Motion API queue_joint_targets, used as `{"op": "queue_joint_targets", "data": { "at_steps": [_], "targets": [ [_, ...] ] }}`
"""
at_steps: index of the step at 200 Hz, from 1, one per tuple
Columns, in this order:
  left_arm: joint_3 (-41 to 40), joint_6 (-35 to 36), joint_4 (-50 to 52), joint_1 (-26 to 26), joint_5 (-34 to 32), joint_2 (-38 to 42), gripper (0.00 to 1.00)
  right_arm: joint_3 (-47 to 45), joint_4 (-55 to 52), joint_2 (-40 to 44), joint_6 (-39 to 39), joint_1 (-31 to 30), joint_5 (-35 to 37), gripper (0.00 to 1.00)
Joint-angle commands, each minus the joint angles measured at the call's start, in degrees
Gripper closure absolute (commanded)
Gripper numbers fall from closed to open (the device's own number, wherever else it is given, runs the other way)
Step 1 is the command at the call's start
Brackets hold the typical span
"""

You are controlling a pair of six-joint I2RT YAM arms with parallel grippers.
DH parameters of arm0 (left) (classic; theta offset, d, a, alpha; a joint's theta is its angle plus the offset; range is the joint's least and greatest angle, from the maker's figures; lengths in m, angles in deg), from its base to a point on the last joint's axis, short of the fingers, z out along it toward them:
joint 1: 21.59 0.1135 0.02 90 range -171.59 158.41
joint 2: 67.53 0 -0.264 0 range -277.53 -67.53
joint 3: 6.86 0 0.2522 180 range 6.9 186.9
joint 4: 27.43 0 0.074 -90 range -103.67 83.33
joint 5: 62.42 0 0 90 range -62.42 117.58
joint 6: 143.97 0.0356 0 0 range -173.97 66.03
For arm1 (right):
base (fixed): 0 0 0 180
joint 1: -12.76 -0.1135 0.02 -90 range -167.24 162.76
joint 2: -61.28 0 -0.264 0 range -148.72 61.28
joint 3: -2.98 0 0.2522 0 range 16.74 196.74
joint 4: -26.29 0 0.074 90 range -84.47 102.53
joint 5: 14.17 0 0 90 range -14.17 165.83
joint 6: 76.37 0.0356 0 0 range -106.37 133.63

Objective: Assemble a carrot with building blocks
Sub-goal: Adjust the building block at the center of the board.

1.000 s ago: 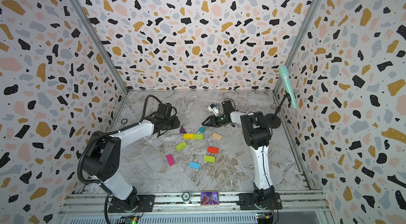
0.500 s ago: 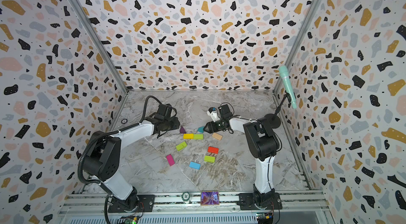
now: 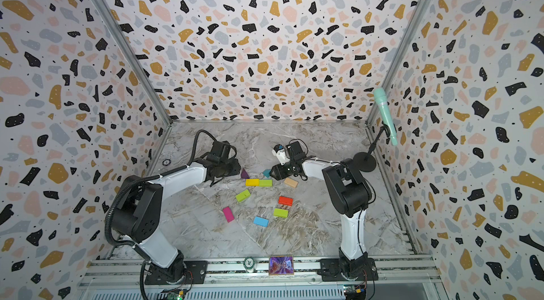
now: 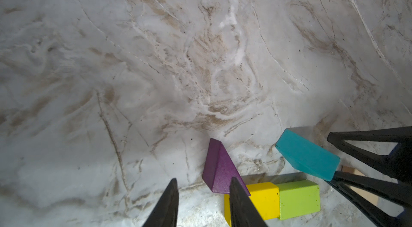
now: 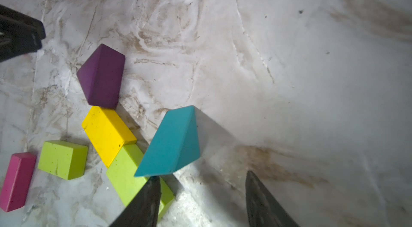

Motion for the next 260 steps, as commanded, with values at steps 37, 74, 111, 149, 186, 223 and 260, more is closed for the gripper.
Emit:
{"op": "queue_joint_targets", "data": {
  "at_steps": [37,74,111,149,186,223,260],
  "targets": [
    [-1.21,-0.06,-1.56,0.17,0.63,1.58,0.61,2.08,-1.22,2.4,-0.59,-3.08,3.38,0.38],
    [-1.44,-0.08,-1.84,0.1,0.8,1.58,0.61,3.66,-1.83,1.16,0.27,-4.17,5.59,0.37],
    [-1.72,-0.1,-2.11,0.13,0.9,1.51,0.61,5.22,-2.03,-0.58,1.14,-5.02,8.54,0.43],
    [-2.03,-0.06,-2.24,0.14,0.99,1.48,0.61,6.16,-2.54,-1.8,1.63,-5.2,9.14,0.47],
    [-2.02,-0.07,-2.46,0.19,1.14,1.03,0.61,6.33,-3.09,-2.11,1.44,-5.36,9.62,0.47],
    [-1.91,-0.06,-2.55,0.23,1.26,0.7,0.61,6.6,-3.05,-2.65,1.64,-5.6,10.57,0.51],
    [-1.89,0.11,-2.36,0.12,1.17,0.79,0.61,6.7,-1.87,-3.49,2.18,-5.05,8.07,0.76]
  ]
}}
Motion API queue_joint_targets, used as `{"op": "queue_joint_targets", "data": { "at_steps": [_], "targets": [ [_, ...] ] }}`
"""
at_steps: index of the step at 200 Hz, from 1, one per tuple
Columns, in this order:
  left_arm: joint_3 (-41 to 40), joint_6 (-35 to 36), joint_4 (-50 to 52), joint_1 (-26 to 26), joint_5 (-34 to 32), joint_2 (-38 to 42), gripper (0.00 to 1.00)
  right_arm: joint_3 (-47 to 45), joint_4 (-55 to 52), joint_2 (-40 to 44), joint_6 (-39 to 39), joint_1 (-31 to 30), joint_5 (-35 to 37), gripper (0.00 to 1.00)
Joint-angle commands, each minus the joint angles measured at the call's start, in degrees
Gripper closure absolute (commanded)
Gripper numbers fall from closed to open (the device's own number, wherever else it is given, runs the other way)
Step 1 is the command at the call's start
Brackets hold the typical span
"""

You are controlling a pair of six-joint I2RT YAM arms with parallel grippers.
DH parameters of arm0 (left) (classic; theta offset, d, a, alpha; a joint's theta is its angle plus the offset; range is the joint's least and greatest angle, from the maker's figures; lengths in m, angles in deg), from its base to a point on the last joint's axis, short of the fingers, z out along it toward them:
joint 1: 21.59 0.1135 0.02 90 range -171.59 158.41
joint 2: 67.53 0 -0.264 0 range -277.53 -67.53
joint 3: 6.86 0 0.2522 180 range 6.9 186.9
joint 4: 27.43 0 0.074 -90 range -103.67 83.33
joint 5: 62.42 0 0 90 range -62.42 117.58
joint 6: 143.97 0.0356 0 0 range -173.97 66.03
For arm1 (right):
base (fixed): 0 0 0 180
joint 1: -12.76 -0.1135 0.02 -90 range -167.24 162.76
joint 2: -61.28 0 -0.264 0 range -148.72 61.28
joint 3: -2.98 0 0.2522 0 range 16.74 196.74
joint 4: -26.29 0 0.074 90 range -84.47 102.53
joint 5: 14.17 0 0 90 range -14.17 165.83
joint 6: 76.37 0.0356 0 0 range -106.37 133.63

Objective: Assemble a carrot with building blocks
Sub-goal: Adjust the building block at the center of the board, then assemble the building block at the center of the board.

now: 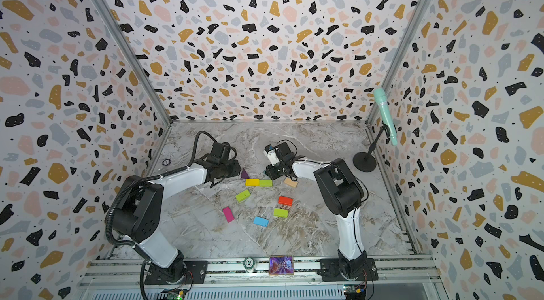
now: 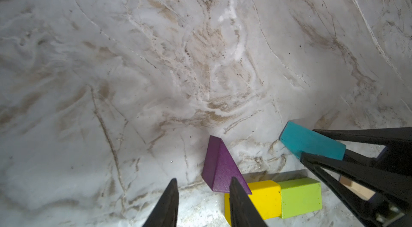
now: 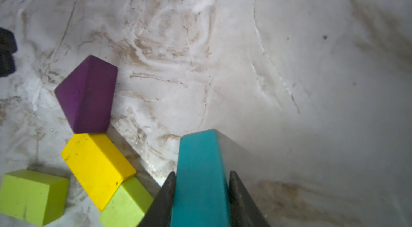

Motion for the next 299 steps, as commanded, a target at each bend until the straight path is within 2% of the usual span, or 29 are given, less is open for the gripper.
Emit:
{"op": "queue_joint_targets", "data": {
  "at_steps": [1,8,19,45,58,88,109,135,163,188,218,246,265,299],
  "targets": [
    [-0.49,0.11,-0.79,0.18,0.14,0.79,0.61,1.36,-0.39,-0.62,0.69,0.23,-2.05,0.77],
    [-0.45,0.24,-0.6,0.17,0.07,0.87,0.61,1.16,0.37,-0.55,1.16,0.91,-4.33,0.82],
    [-0.51,0.19,-0.58,0.2,0.02,0.84,0.61,0.22,2.55,-0.42,2.79,2.9,-9.67,0.83],
    [-0.38,0.34,-0.36,0.18,0.05,0.62,0.61,-2.25,10.61,-1.91,8.74,9.64,-31.81,0.85],
    [-0.12,0.27,-0.19,0.15,0.11,0.29,0.61,-3.06,15.05,-3.68,12.24,12.46,-39.3,0.87],
    [0.78,0.53,0.77,0.16,0.06,-0.35,0.61,-3.11,22.24,-8.98,19.55,17.17,-52.05,0.89],
    [1.38,0.8,1.4,0.08,-0.36,-0.44,0.61,0.68,17.78,-13.01,19.2,17.88,-57.87,0.89],
    [1.57,0.67,1.62,0.12,-0.66,-0.38,0.61,6.34,6.54,-16.39,13.6,17.87,-57.5,0.86],
    [1.4,0.61,1.53,0.08,-0.66,-0.26,0.61,11.87,-3.4,-20.04,11.0,17.87,-57.52,0.84],
    [1.08,0.54,1.08,0.13,-0.31,-0.32,0.61,16.35,-12.91,-23.11,8.41,17.96,-52.91,0.82],
    [0.71,0.62,0.76,0.16,0.04,0.37,0.61,17.88,-16.75,-24.44,10.41,18.31,-47.4,0.8],
    [-0.09,0.63,-0.15,0.24,0.57,1.35,0.61,18.07,-18.7,-24.71,12.53,18.39,-42.88,0.58],
    [-0.66,0.55,-0.74,0.16,1.08,1.95,0.61,17.6,-18.66,-23.74,14.83,18.72,-38.63,0.51],
    [-1.1,0.61,-1.47,0.19,1.96,2.37,0.61,17.48,-18.84,-20.0,17.36,19.6,-30.74,0.46]
  ]
}}
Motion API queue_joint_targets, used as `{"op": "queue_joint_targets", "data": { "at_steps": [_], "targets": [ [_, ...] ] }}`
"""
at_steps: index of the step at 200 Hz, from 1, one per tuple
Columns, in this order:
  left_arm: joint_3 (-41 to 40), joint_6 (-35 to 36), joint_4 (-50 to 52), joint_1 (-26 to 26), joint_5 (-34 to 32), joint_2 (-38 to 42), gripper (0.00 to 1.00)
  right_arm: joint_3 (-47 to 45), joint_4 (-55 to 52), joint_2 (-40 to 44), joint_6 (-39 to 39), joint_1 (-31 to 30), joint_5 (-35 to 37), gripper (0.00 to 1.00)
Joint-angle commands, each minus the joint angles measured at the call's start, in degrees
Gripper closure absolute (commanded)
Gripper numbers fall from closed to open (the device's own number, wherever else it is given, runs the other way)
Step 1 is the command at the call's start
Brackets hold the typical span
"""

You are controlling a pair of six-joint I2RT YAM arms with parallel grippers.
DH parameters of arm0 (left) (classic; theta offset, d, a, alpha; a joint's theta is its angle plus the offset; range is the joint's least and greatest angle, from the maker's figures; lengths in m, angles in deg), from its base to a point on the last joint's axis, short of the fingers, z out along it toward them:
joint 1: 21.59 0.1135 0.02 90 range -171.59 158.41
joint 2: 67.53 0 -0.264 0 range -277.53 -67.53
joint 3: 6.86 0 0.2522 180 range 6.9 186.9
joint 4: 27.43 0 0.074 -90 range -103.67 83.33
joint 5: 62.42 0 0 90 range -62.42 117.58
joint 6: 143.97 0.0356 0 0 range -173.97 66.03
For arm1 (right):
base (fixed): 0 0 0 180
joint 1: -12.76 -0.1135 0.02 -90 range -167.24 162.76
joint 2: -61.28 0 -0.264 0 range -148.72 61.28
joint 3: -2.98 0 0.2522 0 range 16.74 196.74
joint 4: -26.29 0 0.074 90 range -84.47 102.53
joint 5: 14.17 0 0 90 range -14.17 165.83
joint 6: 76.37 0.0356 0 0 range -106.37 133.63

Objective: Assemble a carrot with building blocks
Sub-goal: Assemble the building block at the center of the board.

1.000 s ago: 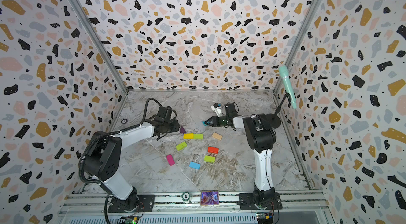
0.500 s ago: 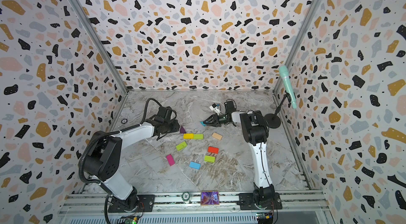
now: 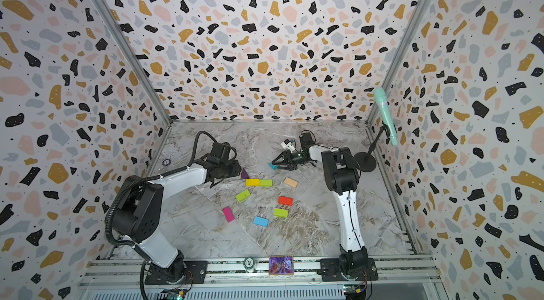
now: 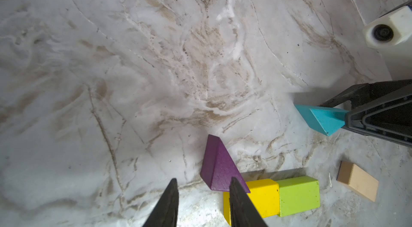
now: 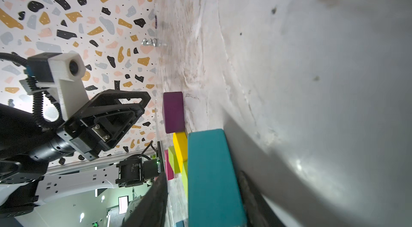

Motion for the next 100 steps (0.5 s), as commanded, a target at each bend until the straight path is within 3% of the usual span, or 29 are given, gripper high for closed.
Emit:
{"op": "queue_joint_targets", "data": {
  "at_steps": [1,68,83,100],
  "targets": [
    [-0.89,0.53,-1.27,0.17,1.23,2.15,0.61,-2.23,-5.61,-0.07,2.11,1.39,18.49,0.46],
    [5.06,2.97,0.99,-0.15,1.96,0.92,0.64,-5.56,-3.89,10.08,0.55,1.07,31.22,0.46],
    [8.88,4.28,2.64,-0.96,1.83,-0.97,0.67,-9.3,-0.97,13.99,0.5,-0.43,35.8,0.52],
    [13.81,5.28,4.18,-1.97,2.01,-4.62,0.7,-13.58,2.6,17.51,1.25,-2.44,40.33,0.66]
  ]
}}
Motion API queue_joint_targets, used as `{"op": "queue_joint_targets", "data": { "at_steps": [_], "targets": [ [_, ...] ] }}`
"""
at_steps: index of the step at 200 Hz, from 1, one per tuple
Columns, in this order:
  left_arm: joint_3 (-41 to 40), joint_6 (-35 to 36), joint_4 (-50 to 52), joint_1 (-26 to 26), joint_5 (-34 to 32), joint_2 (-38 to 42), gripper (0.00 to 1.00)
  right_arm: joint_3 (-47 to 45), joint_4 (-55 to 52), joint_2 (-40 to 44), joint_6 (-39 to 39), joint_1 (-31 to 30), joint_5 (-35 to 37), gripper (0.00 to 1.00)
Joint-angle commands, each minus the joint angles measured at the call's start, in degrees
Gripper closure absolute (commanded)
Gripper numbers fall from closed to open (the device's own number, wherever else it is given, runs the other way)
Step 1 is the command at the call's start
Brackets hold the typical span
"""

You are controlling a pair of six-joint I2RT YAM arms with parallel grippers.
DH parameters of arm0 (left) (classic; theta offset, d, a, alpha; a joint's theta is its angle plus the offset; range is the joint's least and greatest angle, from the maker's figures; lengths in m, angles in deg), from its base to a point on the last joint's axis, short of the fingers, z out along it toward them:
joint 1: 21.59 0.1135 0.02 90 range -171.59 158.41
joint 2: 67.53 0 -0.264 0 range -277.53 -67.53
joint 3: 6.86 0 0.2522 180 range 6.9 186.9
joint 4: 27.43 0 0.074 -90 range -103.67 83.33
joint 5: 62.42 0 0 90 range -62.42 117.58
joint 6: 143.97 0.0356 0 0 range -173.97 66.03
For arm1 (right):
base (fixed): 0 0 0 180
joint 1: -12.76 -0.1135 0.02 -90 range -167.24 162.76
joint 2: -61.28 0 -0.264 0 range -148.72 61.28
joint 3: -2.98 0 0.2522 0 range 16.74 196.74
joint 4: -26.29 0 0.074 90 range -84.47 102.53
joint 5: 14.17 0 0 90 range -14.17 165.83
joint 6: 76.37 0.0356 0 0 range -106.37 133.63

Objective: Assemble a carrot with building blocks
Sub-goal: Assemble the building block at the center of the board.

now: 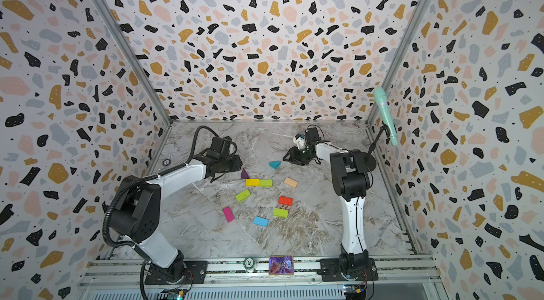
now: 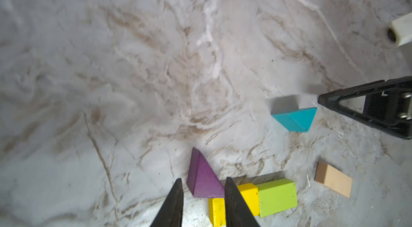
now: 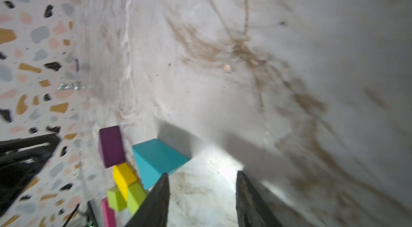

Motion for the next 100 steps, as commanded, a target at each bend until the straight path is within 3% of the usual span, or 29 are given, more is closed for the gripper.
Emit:
{"op": "queue_joint_targets", "data": {
  "at_steps": [1,37,72,100],
  "targets": [
    [7.08,2.75,1.54,-1.46,1.08,-4.07,0.7,-5.5,2.3,5.5,-0.19,-2.96,12.32,0.67],
    [19.05,3.84,5.63,-3.62,2.47,-15.67,0.76,-11.12,8.82,7.67,1.83,-6.2,17.26,0.9],
    [32.81,6.33,12.45,-6.47,1.31,-27.56,0.81,-10.36,10.48,6.3,2.25,-9.49,21.52,0.93],
    [37.4,5.16,12.57,-6.81,1.87,-33.35,0.81,-10.38,12.57,5.82,3.93,-9.65,22.57,0.94]
  ]
}}
